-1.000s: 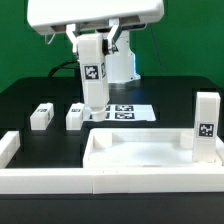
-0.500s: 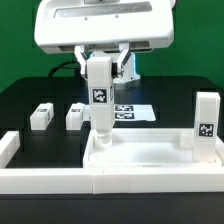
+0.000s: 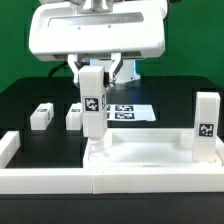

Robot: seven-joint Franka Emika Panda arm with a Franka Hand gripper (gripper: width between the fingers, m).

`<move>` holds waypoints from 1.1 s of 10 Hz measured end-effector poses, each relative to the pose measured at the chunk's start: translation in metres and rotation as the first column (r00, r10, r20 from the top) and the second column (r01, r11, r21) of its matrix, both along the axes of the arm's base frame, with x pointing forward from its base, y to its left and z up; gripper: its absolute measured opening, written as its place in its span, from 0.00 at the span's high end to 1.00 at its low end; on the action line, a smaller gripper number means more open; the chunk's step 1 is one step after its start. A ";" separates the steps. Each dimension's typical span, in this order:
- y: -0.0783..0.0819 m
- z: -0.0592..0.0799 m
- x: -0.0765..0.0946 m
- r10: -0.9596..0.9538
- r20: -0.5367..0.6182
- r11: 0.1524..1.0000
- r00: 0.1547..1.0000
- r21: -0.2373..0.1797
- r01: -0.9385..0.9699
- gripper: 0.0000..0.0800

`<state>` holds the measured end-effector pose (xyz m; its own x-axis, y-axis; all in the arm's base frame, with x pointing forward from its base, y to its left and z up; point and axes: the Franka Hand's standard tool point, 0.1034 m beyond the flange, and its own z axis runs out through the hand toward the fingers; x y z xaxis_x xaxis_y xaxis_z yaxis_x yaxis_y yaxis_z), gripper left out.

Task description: Assemble desk

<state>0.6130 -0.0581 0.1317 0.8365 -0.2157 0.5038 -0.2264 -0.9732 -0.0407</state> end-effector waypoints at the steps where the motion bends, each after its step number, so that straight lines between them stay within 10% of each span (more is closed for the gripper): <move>1: 0.000 -0.005 -0.001 0.000 -0.007 1.000 1.000 -0.001 0.000 0.64; 11: 0.004 -0.006 0.001 0.006 0.011 1.000 1.000 -0.012 -0.005 0.64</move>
Offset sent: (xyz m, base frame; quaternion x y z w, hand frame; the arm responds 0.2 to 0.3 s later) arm -0.0014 0.0056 -0.0023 0.0091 -0.0037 0.0129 0.9999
